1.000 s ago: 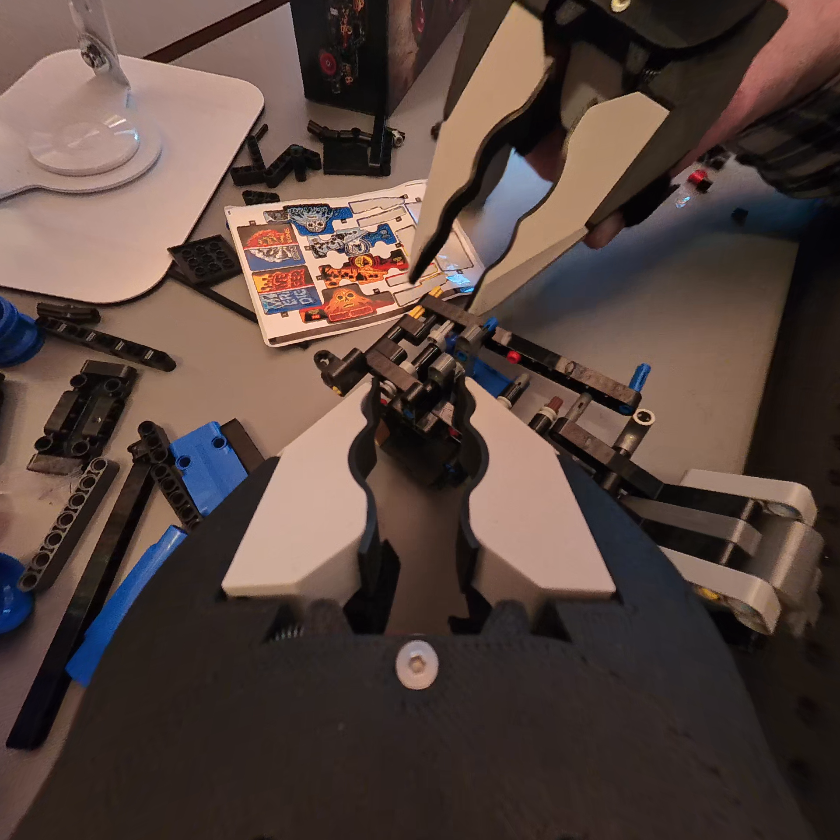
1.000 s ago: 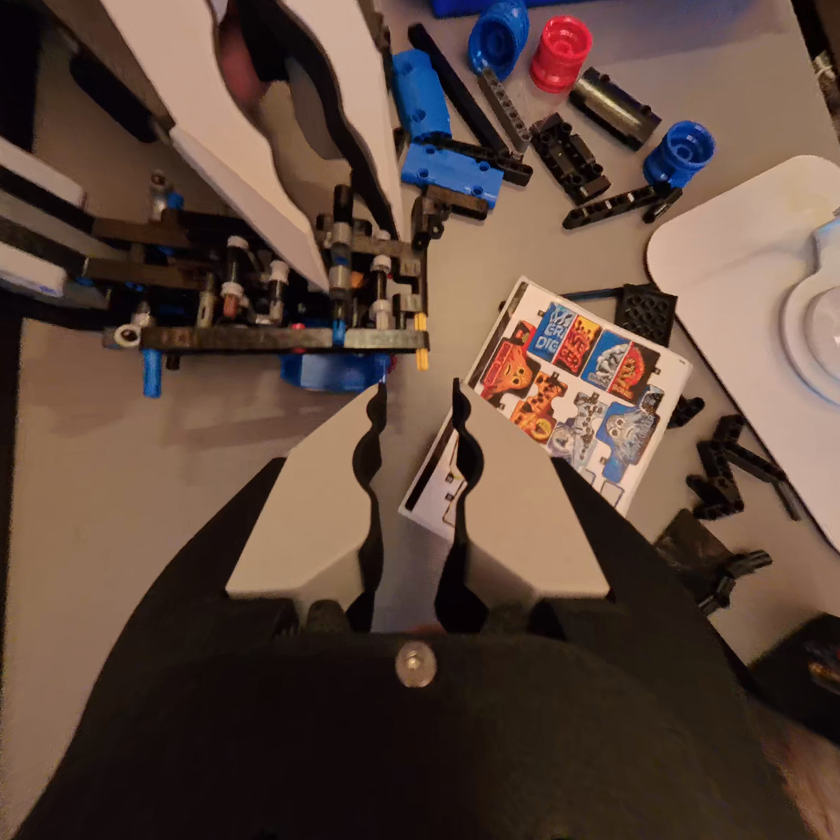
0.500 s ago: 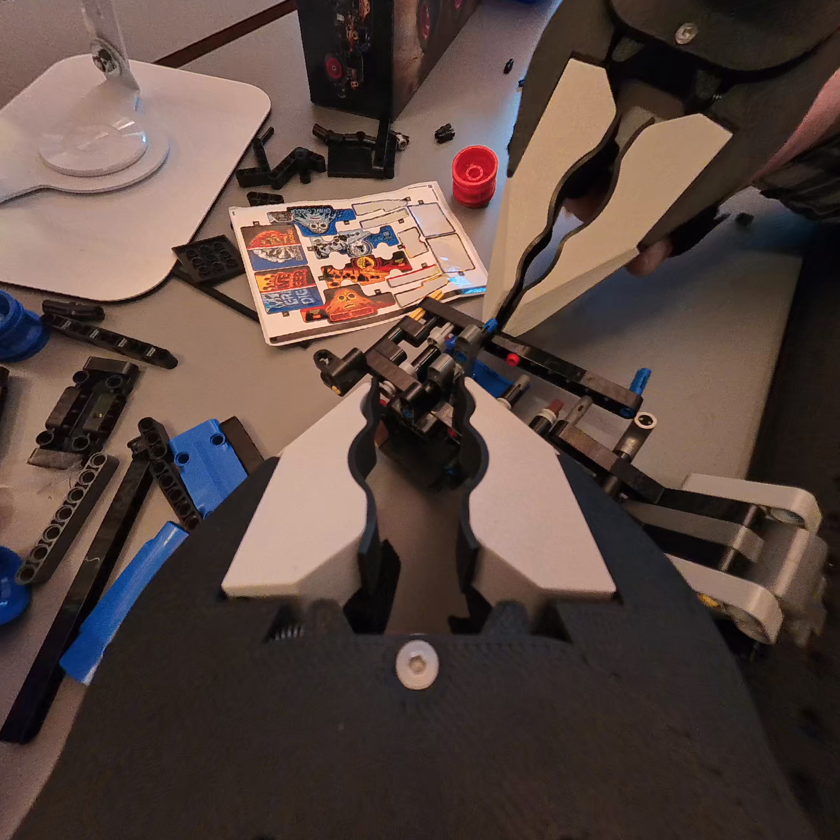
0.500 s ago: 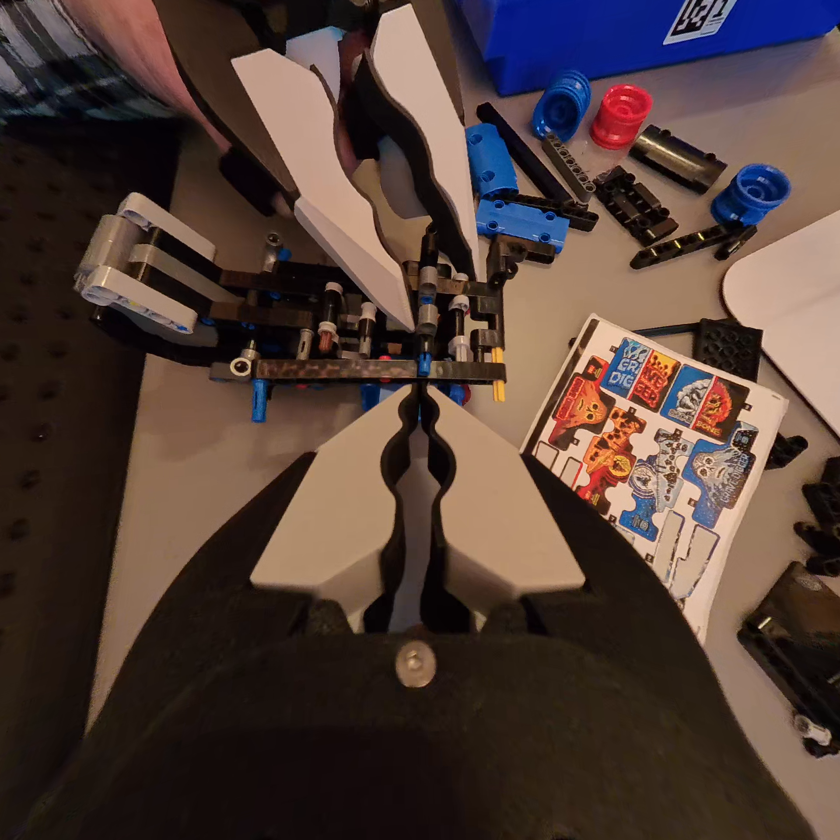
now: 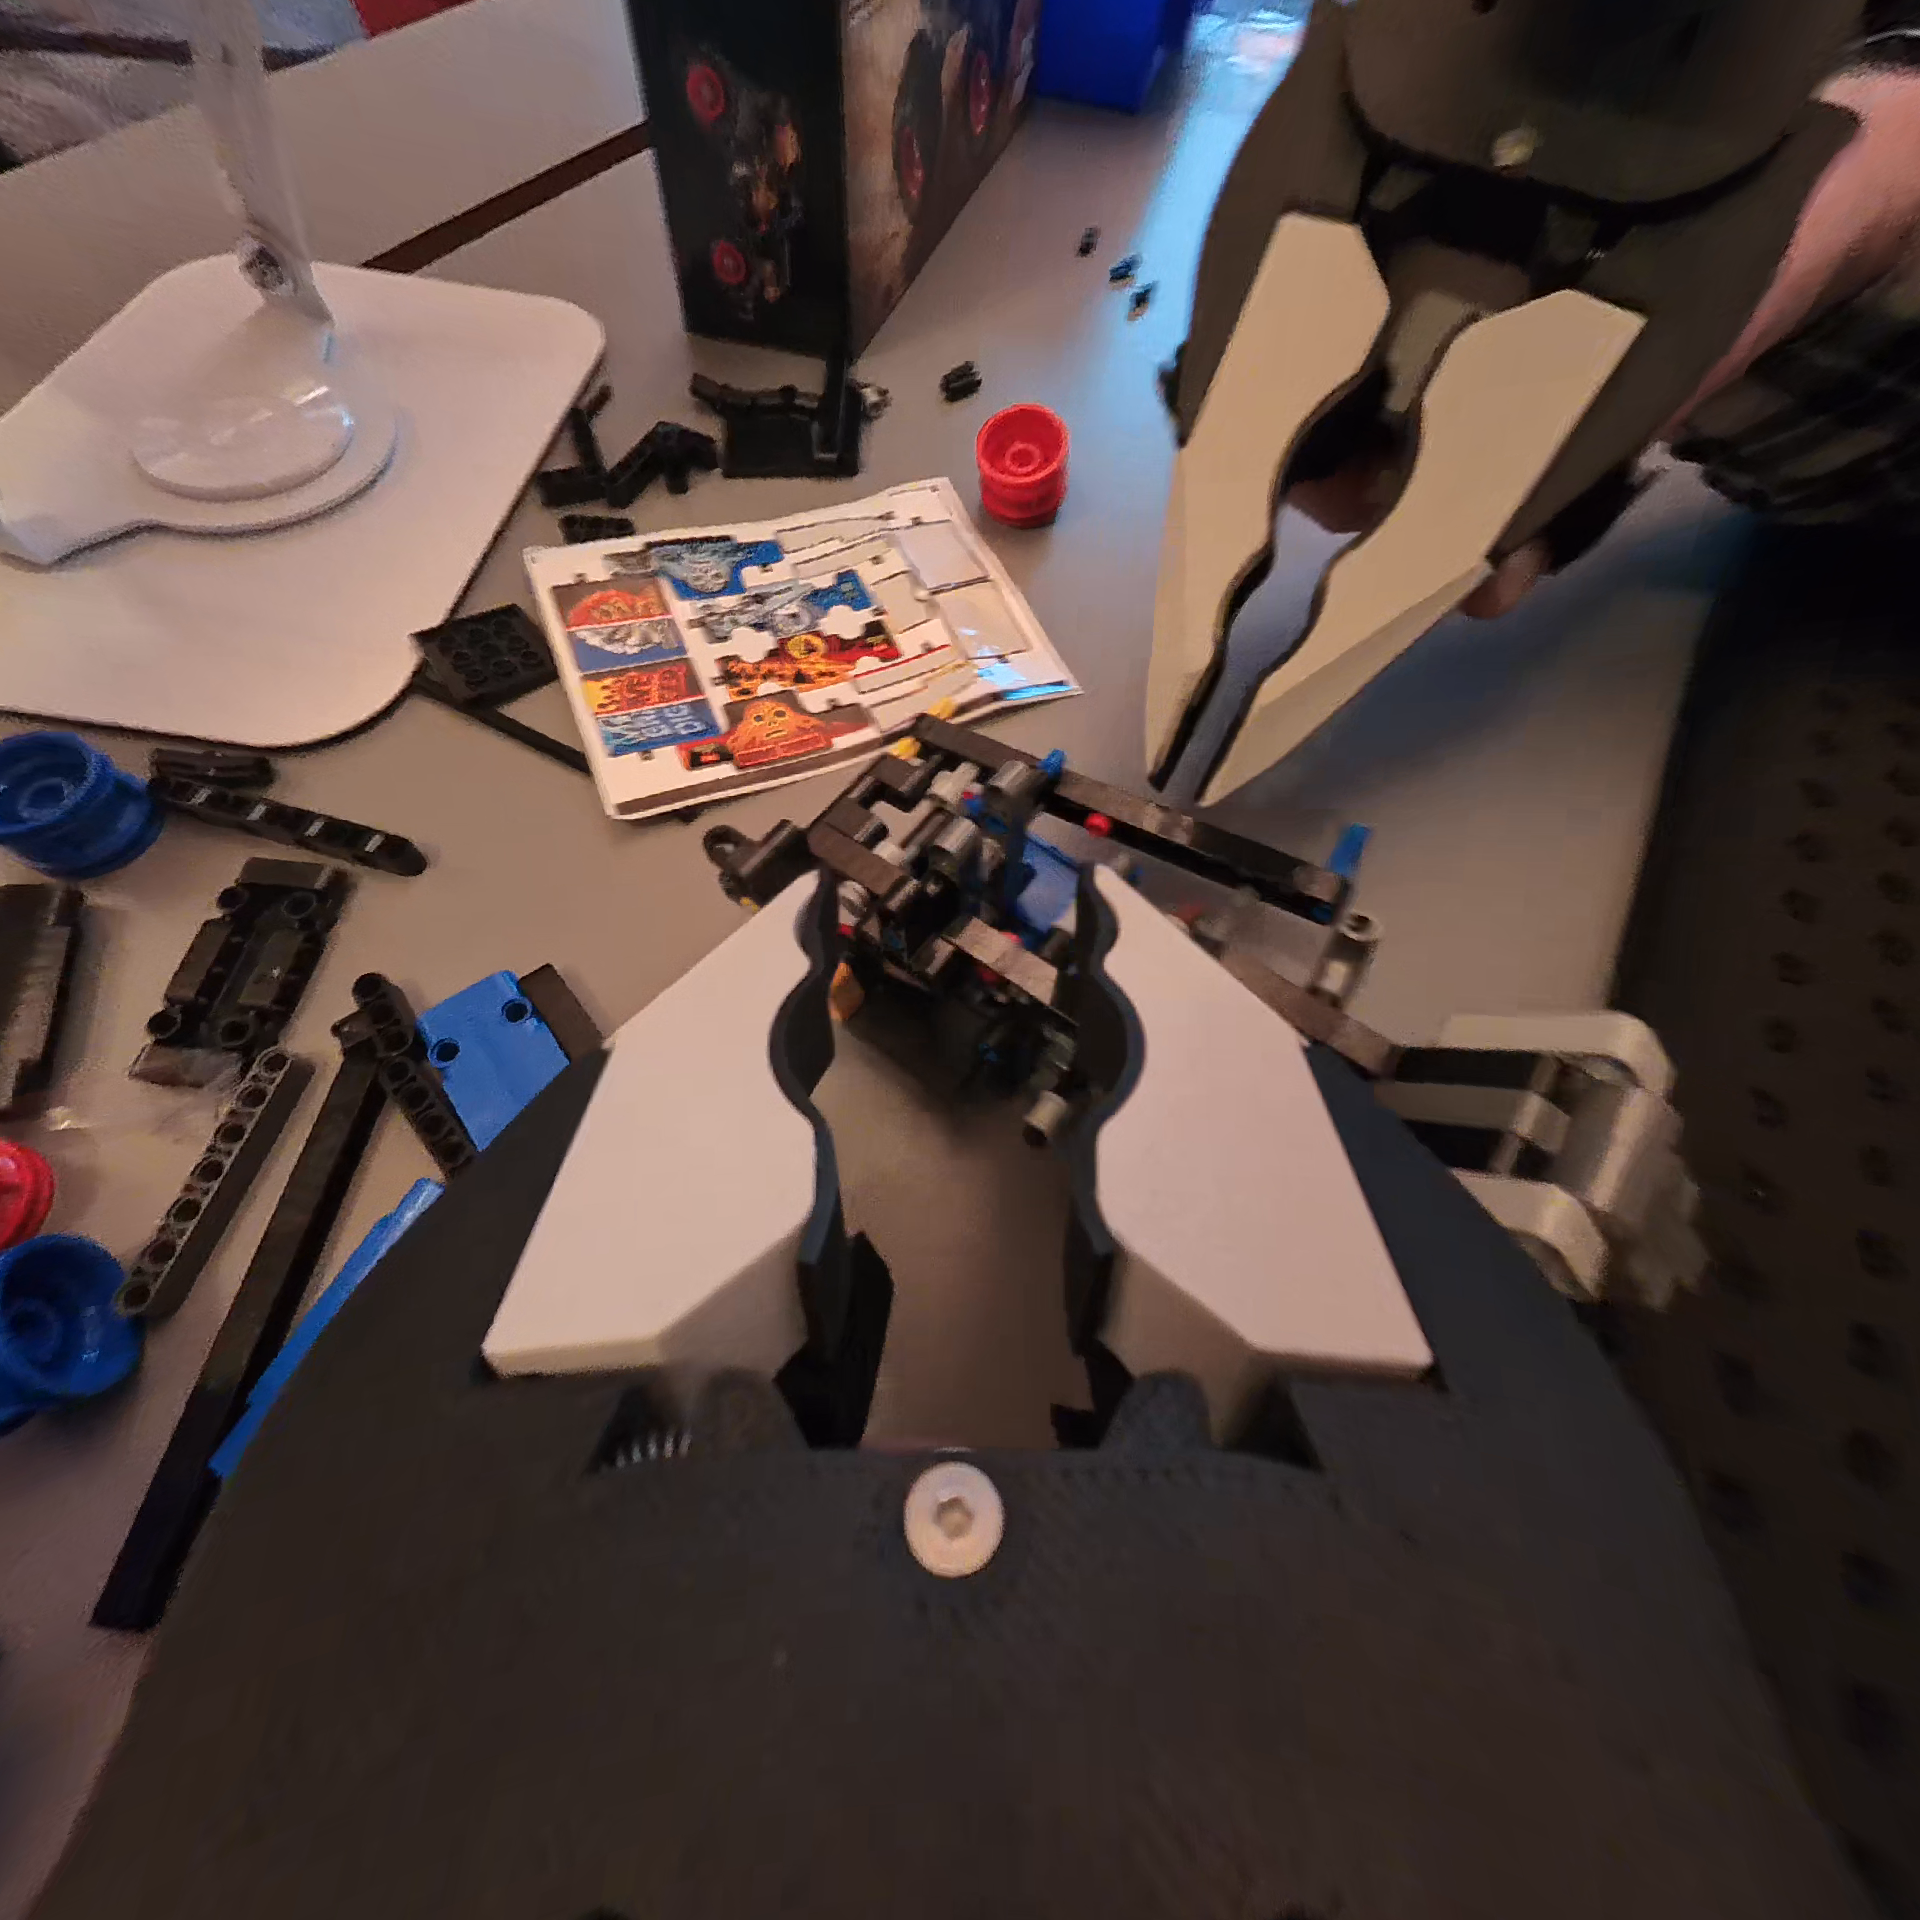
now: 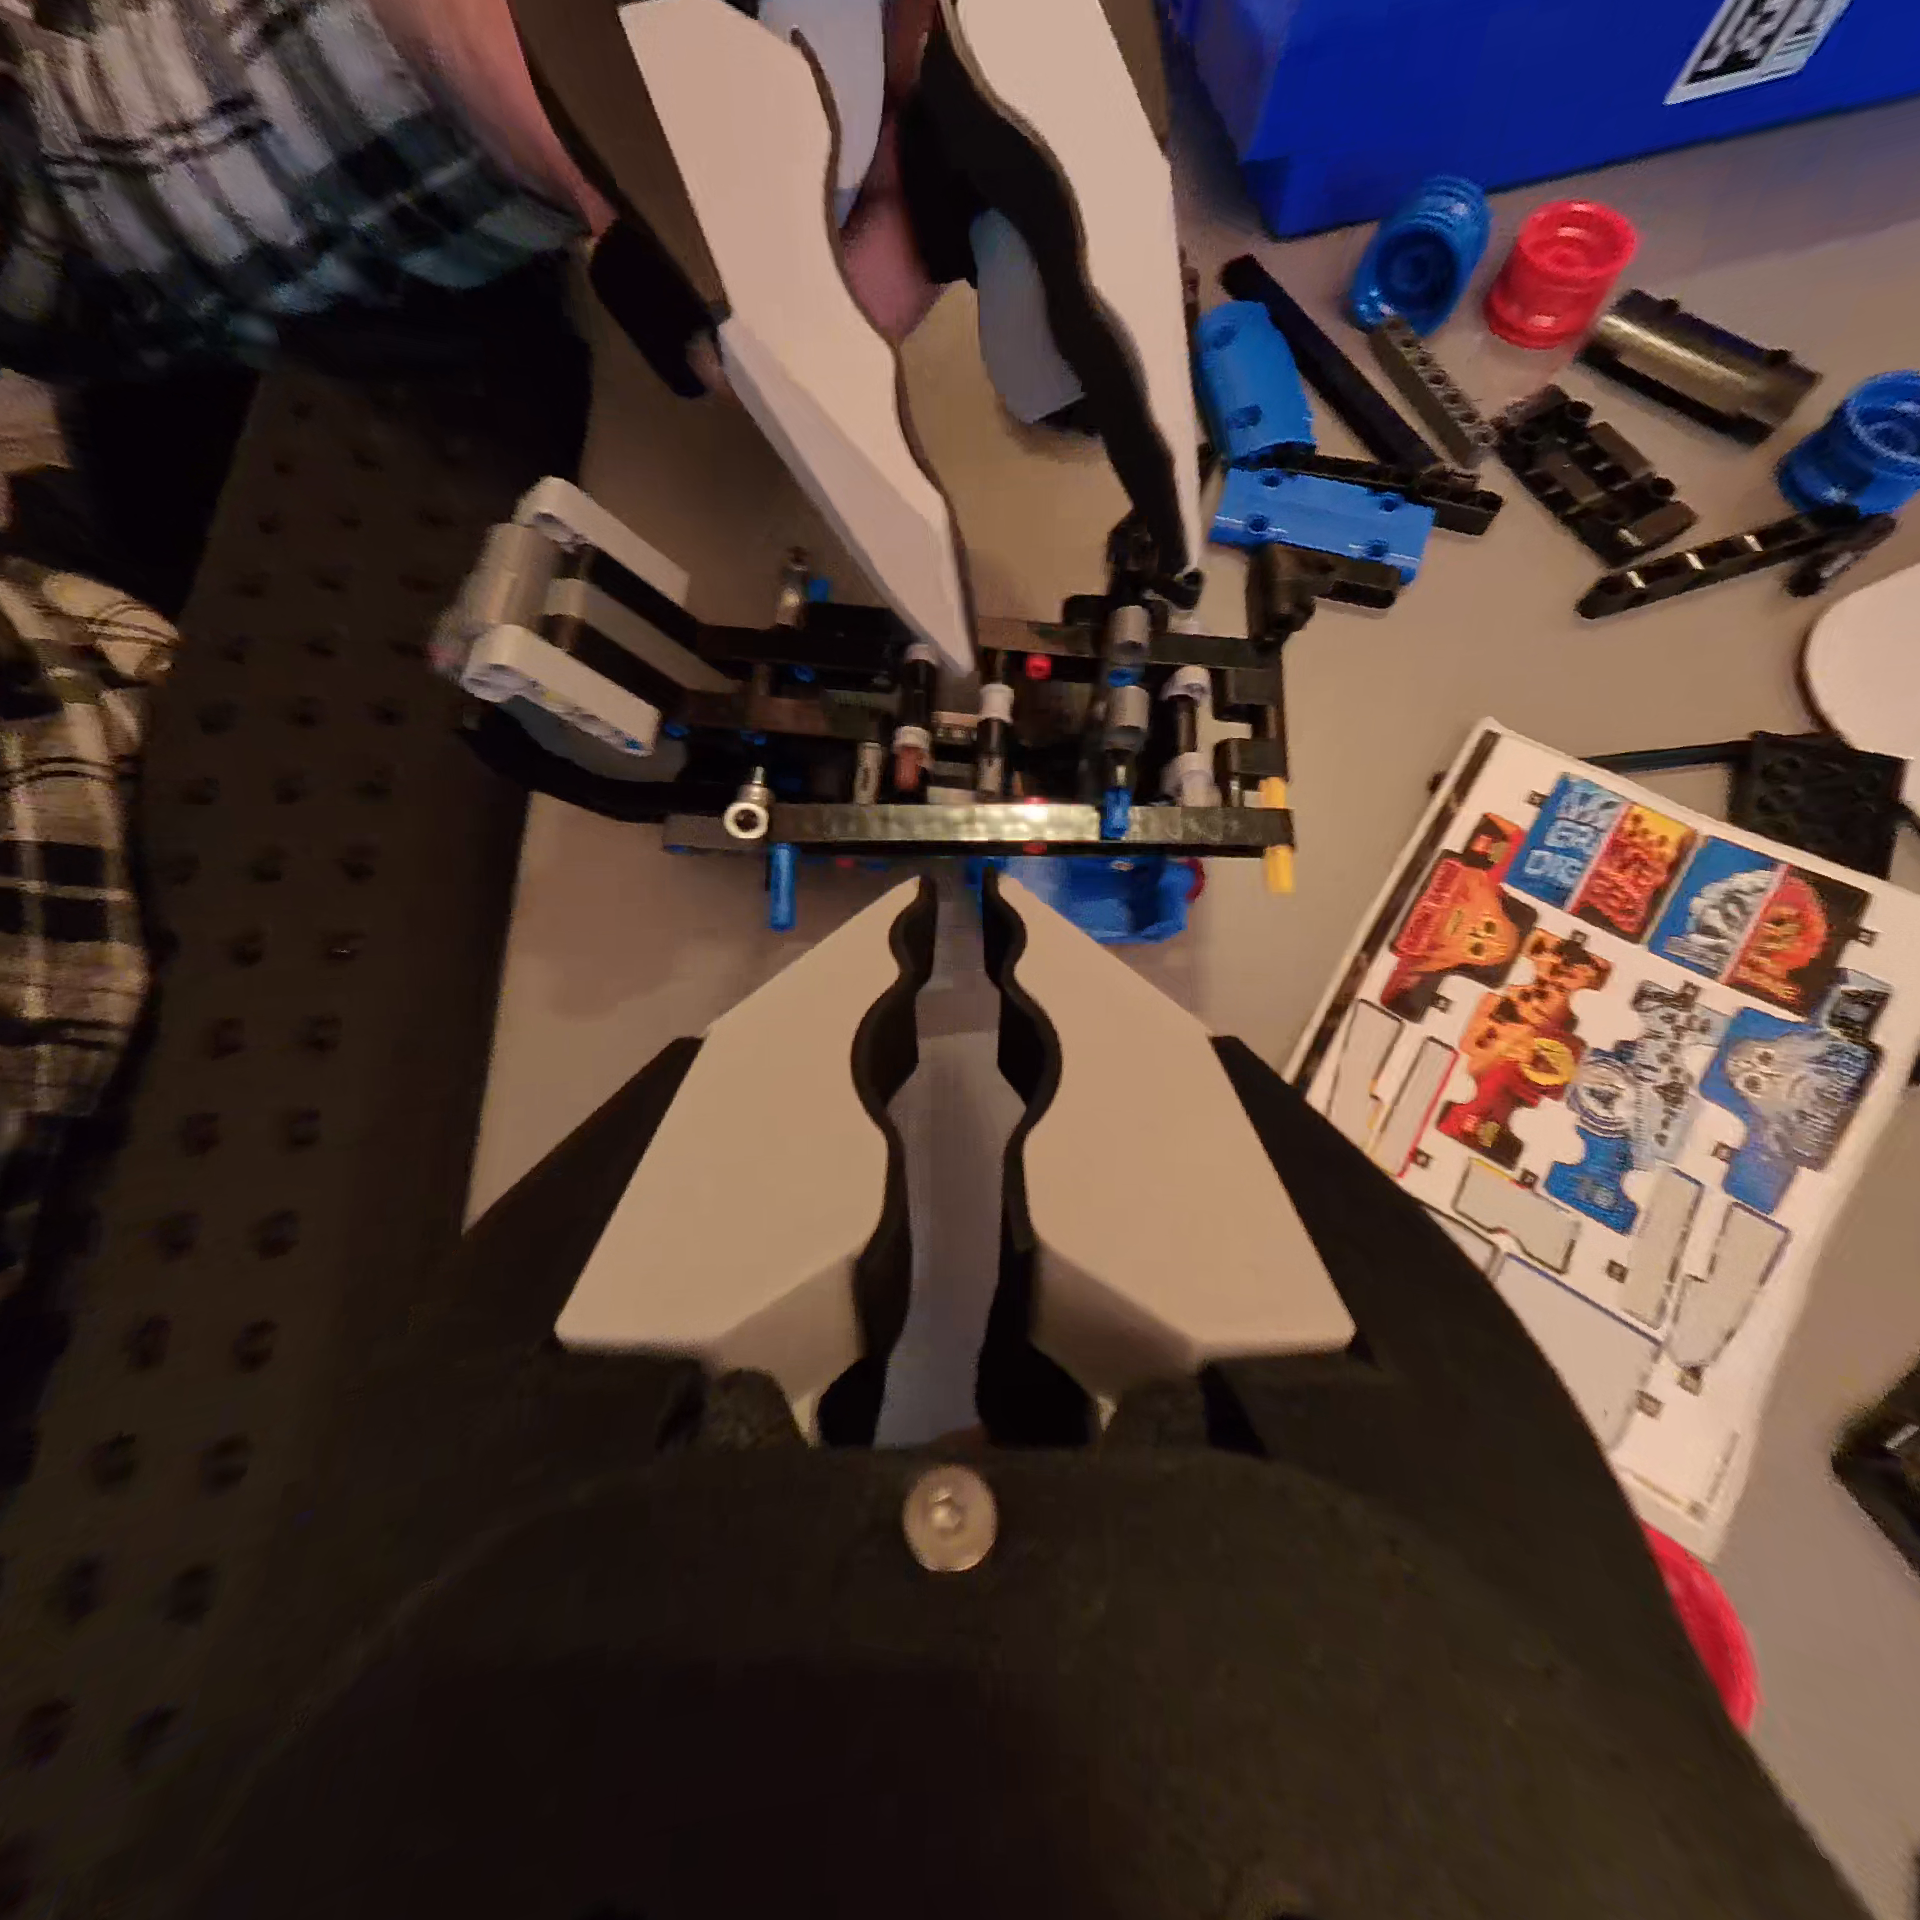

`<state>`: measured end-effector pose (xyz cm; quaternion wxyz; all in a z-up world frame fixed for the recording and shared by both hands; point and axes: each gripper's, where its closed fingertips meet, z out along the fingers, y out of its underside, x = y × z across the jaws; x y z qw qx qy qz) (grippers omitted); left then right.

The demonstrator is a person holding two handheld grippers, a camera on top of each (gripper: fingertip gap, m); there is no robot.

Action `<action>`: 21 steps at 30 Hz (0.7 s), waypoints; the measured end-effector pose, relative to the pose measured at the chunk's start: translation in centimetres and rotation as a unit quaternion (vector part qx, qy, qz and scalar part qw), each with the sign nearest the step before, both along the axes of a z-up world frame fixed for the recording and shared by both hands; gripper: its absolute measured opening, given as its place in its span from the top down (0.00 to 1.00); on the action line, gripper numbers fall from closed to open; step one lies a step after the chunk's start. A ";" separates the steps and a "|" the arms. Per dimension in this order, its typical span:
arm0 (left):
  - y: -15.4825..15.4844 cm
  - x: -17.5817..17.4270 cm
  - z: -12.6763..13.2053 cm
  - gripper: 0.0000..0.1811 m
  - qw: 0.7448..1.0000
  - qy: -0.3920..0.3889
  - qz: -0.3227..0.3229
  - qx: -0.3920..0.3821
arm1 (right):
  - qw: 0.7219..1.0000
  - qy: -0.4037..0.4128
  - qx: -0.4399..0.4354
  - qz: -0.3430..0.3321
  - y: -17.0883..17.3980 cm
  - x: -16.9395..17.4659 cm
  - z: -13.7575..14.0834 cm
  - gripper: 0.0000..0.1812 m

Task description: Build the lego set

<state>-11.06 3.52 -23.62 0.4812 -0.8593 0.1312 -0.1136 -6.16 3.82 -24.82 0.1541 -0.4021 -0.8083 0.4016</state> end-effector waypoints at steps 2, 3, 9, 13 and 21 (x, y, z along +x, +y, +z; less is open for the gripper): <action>-1.2 1.2 0.3 0.70 0.999 0.006 -0.053 0.006 | 1.000 -0.002 -0.007 0.005 -0.5 0.4 0.0 0.95; -1.9 1.6 0.3 0.70 0.997 0.019 -0.076 0.008 | 1.000 -0.006 -0.012 0.008 -0.8 0.7 0.0 0.95; -4.6 1.7 3.7 0.69 0.989 -0.050 -0.122 0.064 | 0.998 -0.011 -0.058 0.018 -2.1 2.1 0.4 0.93; -7.1 5.1 4.0 0.62 0.974 -0.036 -0.211 0.071 | 0.997 -0.004 -0.079 0.022 -2.9 2.7 0.8 0.92; -7.7 7.7 2.7 0.61 0.969 -0.009 -0.239 0.059 | 0.994 -0.010 -0.106 0.027 -3.4 3.6 0.9 0.91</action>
